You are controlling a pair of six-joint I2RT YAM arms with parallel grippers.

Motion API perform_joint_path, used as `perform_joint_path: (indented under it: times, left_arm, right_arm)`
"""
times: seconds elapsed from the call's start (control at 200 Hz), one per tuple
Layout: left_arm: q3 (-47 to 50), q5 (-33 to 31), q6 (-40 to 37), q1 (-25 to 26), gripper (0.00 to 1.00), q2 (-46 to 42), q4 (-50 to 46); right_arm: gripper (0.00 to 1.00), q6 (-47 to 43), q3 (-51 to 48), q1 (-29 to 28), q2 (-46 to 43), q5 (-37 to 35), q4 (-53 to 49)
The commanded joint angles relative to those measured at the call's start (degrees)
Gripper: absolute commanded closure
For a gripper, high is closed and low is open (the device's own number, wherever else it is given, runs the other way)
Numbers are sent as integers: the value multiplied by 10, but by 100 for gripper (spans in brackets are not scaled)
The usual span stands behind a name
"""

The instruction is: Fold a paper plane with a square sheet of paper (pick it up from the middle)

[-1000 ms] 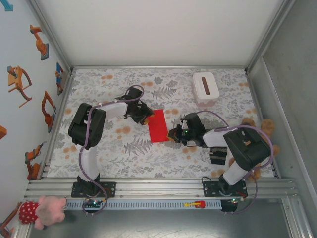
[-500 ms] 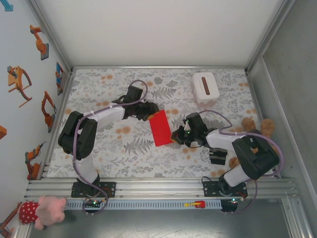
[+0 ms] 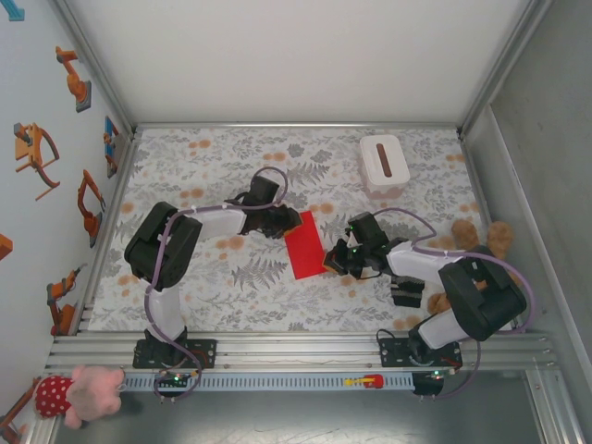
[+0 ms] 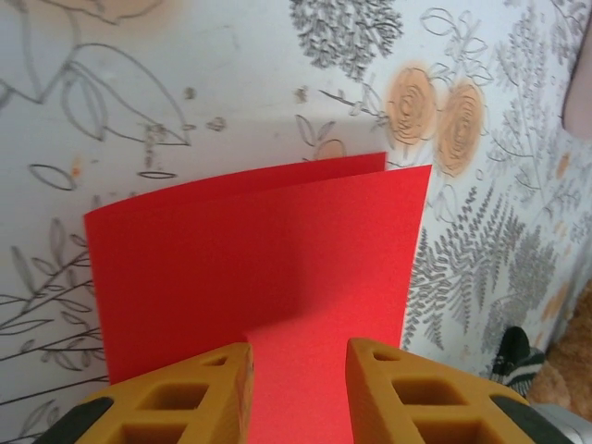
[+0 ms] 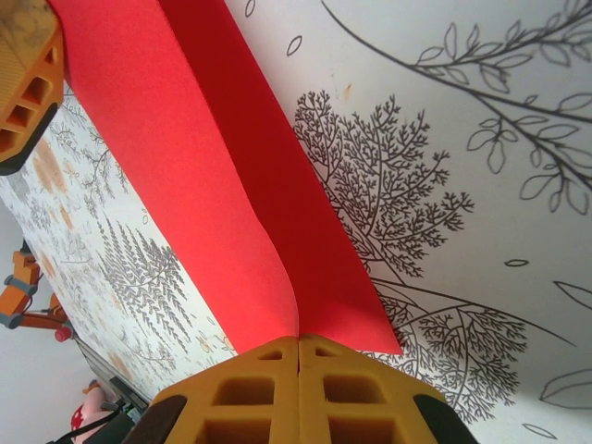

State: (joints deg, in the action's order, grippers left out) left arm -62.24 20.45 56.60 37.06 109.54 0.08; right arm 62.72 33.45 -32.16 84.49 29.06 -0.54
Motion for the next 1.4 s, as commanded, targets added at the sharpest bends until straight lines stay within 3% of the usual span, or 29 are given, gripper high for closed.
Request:
perform_joint_path:
  times: [0.0, 0.511, 0.916, 1.167, 1.397]
  left_arm:
    - [5, -23, 10, 3, 68, 3, -3]
    - [-5, -22, -1, 5, 69, 39, -24]
    - [-34, -19, -23, 4, 69, 30, -38]
    - [-21, -71, -32, 1, 69, -16, -61]
    - [-19, -60, -17, 0, 69, 10, -62]
  right_arm:
    - [100, -17, 24, 1, -1, 3, -19]
    - [100, -75, 113, -18, 65, 56, -22]
    - [100, -49, 144, -22, 136, 28, 40]
    - [100, -34, 144, -23, 149, 9, 61]
    - [100, -25, 144, -23, 160, 18, 82]
